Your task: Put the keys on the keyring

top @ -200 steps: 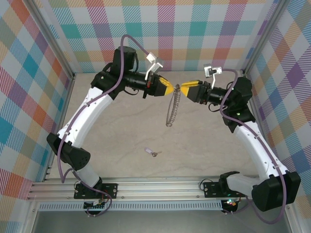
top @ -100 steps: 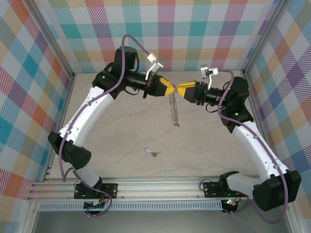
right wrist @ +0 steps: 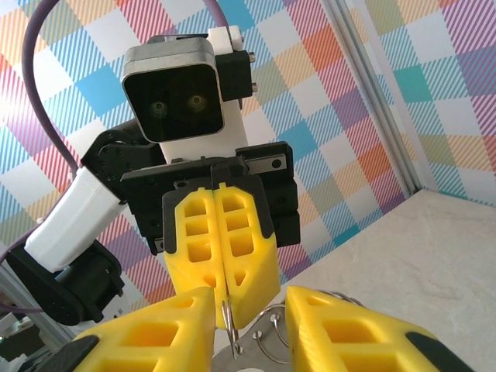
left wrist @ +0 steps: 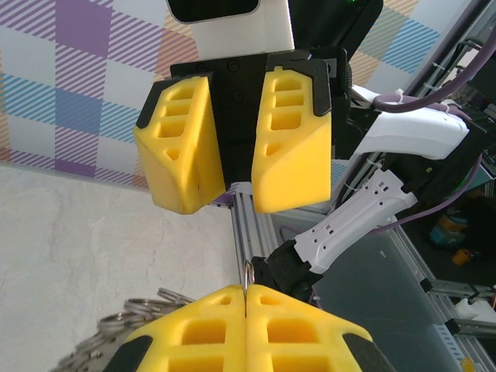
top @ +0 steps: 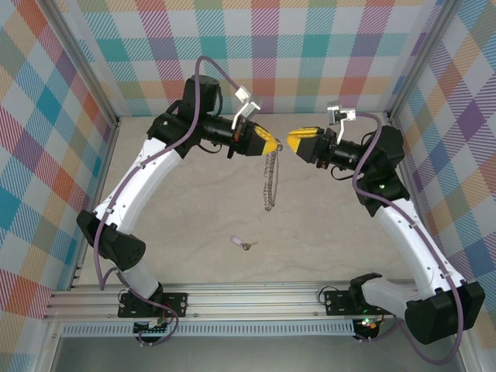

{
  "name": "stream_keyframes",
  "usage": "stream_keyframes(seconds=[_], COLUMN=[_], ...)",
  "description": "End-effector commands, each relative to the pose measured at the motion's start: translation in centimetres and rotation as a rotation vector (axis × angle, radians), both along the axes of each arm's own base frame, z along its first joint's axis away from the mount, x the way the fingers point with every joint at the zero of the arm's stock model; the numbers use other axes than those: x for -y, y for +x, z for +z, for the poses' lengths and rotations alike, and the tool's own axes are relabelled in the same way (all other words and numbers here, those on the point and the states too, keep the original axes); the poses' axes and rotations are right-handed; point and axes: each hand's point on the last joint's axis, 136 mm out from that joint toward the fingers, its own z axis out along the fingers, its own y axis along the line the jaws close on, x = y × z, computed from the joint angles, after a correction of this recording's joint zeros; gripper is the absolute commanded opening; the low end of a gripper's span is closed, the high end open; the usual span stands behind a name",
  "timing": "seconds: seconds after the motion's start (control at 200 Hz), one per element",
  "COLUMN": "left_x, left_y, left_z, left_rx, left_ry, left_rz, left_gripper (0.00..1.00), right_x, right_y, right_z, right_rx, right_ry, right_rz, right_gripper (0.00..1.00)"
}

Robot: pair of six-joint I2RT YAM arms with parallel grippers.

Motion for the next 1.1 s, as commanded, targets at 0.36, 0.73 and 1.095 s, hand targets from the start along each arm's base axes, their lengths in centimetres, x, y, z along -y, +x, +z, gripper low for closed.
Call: stream_keyframes(seconds=[0.36, 0.73, 1.095], left_x=[-0.4, -0.3, -0.3], left_y=[-0.4, -0.4, -0.3], left_z=[1.6, 1.4, 1.5], left_rx=[0.039, 0.034, 0.034], left_ry=[-0.035, -0.034, -0.034], left_rz=[-0.027, -0.030, -0.030], left_gripper=[0.00, 0.00, 0.00], right_x=[-2.0, -1.6, -1.7], right_y=[-0.8, -1.1, -1.5], right_z=[-0.2, -0.5, -1.4], right_rx=[0.019, 0.023, 0.003], right_ry=[-0.012, -0.032, -0.059], right_rz=[0.089, 0.051, 0.077], right_gripper=[0.25, 0.21, 0.15])
